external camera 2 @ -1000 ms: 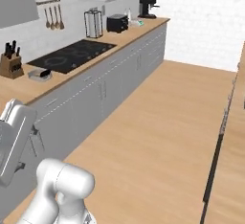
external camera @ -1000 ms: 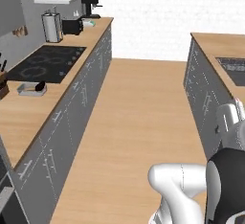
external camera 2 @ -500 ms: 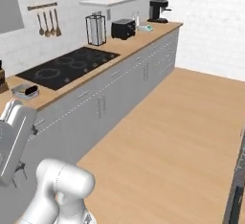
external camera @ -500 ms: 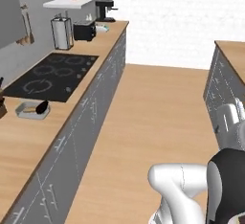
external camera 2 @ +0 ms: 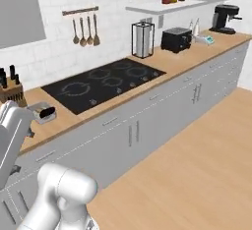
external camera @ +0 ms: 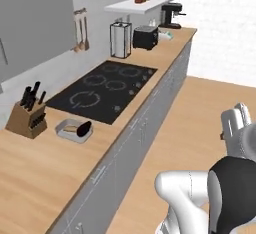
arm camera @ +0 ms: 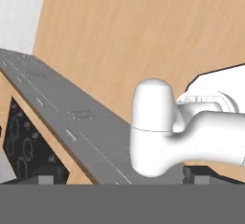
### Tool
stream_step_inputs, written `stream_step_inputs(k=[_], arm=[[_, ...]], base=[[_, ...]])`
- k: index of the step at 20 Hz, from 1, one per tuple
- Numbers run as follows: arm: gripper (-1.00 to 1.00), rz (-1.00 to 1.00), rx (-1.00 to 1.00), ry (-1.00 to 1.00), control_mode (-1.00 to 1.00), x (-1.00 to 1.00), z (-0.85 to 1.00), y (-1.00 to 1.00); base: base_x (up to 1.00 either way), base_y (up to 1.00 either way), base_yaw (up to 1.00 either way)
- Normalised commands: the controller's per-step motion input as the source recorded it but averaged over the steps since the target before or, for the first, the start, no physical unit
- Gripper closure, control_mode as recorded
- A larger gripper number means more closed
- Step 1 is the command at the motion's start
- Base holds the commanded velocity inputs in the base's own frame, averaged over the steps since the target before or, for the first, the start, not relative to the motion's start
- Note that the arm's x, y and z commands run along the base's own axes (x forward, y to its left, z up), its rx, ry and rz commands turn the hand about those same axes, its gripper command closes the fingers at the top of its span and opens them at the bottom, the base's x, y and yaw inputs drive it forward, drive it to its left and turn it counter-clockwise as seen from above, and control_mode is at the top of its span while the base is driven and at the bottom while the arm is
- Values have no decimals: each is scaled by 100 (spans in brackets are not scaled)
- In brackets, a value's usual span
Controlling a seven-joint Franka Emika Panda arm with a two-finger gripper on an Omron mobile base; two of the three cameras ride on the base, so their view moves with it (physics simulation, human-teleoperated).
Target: Take the meat container that has the steak and place it on the second highest rack of the freezer. Then take the vegetable container that has the sweet potato and avocado and place it on the highest rack of the freezer.
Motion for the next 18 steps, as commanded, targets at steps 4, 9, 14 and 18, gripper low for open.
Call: stream_step_inputs(k=[4, 9, 14, 18], arm=[[-100, 0, 0, 0, 100, 0, 0, 0], [-100, 0, 0, 0, 100, 0, 0, 0], [-100, 0, 0, 0, 100, 0, 0, 0], [-100, 0, 0, 0, 100, 0, 0, 0]], base=[[86, -8, 73], [46, -7, 89], [33, -2, 91], [21, -3, 69]])
